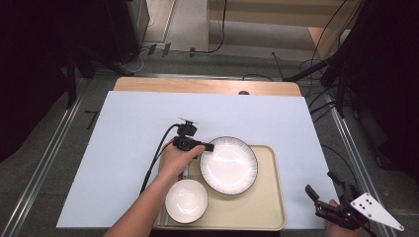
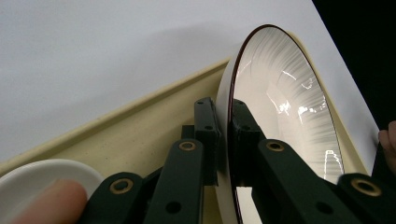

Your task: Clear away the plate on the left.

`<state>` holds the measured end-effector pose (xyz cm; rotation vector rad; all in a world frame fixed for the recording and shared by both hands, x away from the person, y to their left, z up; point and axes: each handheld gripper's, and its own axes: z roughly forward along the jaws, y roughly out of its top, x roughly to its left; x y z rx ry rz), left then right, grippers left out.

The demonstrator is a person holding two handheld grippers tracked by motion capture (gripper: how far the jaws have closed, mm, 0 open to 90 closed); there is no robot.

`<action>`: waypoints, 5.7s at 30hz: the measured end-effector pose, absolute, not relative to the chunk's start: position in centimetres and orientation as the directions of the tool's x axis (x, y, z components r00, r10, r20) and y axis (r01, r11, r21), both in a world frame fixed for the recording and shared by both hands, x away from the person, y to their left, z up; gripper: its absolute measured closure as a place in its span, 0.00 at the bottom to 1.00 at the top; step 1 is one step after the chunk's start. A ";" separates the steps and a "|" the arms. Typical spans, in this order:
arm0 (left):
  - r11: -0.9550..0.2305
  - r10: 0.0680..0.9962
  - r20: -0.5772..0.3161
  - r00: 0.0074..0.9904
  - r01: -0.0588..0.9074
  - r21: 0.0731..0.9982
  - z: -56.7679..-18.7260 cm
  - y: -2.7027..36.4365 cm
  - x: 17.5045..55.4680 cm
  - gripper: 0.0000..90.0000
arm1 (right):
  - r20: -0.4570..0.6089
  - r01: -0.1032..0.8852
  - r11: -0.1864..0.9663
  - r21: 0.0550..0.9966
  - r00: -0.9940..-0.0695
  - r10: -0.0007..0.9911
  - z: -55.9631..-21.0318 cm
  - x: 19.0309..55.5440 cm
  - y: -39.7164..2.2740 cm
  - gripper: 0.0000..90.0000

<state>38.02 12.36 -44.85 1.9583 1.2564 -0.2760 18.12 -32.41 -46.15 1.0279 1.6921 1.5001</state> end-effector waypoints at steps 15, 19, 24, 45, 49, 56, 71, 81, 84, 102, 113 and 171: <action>-0.304 0.702 -0.434 0.565 0.788 0.535 -43.9 12.1 36.8 0.65 | 0.032 0.136 0.038 0.990 -0.482 0.876 -46.2 18.1 -32.5 0.14; -0.268 0.689 -0.428 0.585 0.755 0.598 -43.1 12.5 36.4 0.50 | 0.032 0.137 0.040 0.990 -0.484 0.875 -46.2 18.1 -32.5 0.14; -0.232 0.651 -0.442 0.617 0.716 0.658 -42.1 13.5 36.0 0.34 | 0.034 0.136 0.037 0.990 -0.482 0.875 -46.2 18.1 -32.5 0.14; -0.104 0.701 -0.374 0.607 0.606 0.789 -41.5 17.8 33.8 0.00 | 0.030 0.129 0.037 0.991 -0.483 0.875 -46.2 18.3 -32.4 0.14; -0.093 0.702 -0.380 0.603 0.606 0.790 -41.7 18.6 33.4 0.00 | 0.030 0.130 0.039 0.991 -0.487 0.873 -46.2 18.3 -32.3 0.14; -0.072 0.704 -0.389 0.594 0.605 0.793 -41.7 19.7 32.8 0.00 | 0.030 0.131 0.039 0.991 -0.487 0.873 -46.2 18.3 -32.3 0.14; -0.048 0.732 -0.366 0.574 0.580 0.813 -41.6 22.3 31.2 0.00 | 0.029 0.132 0.040 0.990 -0.485 0.874 -46.2 18.1 -32.2 0.14; -0.031 0.758 -0.351 0.550 0.568 0.823 -42.1 24.1 30.0 0.00 | 0.027 0.133 0.043 0.990 -0.489 0.872 -46.2 18.1 -32.1 0.14; -0.025 0.765 -0.345 0.544 0.561 0.828 -42.2 24.6 29.5 0.00 | 0.027 0.131 0.043 0.990 -0.487 0.873 -46.2 18.2 -32.1 0.14; -0.009 0.795 -0.329 0.510 0.552 0.834 -42.9 27.3 27.4 0.00 | 0.031 0.136 0.042 0.990 -0.489 0.872 -46.3 18.2 -32.1 0.14; 0.005 0.814 -0.327 0.480 0.557 0.830 -43.5 28.6 26.5 0.00 | 0.029 0.135 0.042 0.990 -0.489 0.872 -46.2 18.2 -32.0 0.14; 0.013 0.887 -0.254 0.386 0.528 0.849 -44.5 36.1 19.9 0.00 | 0.022 0.133 0.050 0.990 -0.488 0.873 -46.3 18.2 -32.0 0.14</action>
